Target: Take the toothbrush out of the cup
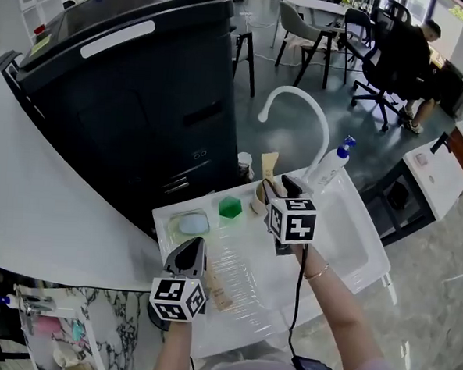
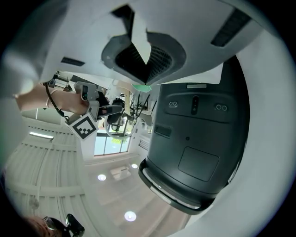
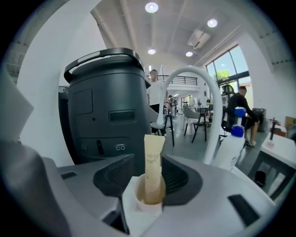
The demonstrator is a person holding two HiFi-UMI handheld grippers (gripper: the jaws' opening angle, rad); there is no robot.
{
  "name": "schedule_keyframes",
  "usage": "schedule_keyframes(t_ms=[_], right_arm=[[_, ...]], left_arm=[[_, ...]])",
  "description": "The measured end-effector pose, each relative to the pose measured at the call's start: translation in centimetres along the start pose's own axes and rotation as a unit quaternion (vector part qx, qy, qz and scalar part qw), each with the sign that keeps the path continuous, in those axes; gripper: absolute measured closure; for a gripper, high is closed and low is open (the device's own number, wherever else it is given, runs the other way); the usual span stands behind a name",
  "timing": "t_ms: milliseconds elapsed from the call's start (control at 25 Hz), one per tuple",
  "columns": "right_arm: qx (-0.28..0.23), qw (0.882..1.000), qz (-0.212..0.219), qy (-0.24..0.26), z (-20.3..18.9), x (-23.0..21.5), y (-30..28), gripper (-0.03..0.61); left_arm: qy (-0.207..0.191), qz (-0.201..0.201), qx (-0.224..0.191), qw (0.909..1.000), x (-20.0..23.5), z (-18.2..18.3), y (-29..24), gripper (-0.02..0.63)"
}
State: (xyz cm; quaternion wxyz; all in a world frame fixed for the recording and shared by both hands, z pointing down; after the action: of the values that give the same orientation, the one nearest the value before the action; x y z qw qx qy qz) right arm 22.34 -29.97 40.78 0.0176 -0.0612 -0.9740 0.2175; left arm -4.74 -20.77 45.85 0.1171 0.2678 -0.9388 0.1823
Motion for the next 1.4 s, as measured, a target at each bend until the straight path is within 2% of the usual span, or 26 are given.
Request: schedule_keyframes(t_ms=[560, 800, 960, 1160, 1400], right_arm=[[0.051, 0.998, 0.011, 0.021, -0.3, -0.6, -5.4, 0.385], [0.054, 0.998, 0.002, 0.027, -0.4, -0.7, -5.7, 0.451], [0.038, 0.999, -0.004, 0.022, -0.1, -0.7, -5.3, 0.481], [-0.007, 0.999, -0.03, 0.017, 1.2, -0.6, -3.8, 0.546], [-0.059, 0.997, -0.048, 0.008, 2.9, -0.3, -1.0, 0.558]], left_arm=[[0.016, 0.015, 0.006, 0.9997, 1.1, -0.3, -2.1, 0.614], [0.019, 0.021, 0.003, 0.9996, 1.3, -0.3, -1.7, 0.614], [0.019, 0.028, -0.003, 0.9994, 1.6, -0.1, -1.2, 0.614], [0.019, 0.031, -0.012, 0.9993, 1.7, 0.2, -0.3, 0.614], [0.014, 0.027, -0.026, 0.9992, 1.3, 0.8, 1.0, 0.614]])
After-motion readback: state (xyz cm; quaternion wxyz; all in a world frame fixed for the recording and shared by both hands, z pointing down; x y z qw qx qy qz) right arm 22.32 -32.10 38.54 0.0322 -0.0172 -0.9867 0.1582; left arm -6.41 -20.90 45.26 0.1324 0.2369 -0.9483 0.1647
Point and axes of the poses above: the fingertips, and each gripper's own axes: y backward along the fingers, x to its left, z out of its top, the point moved 10 cm from there along y, backward along the fingers, and after that the axes turned 3 degrees about y, right-handed, at the moved point
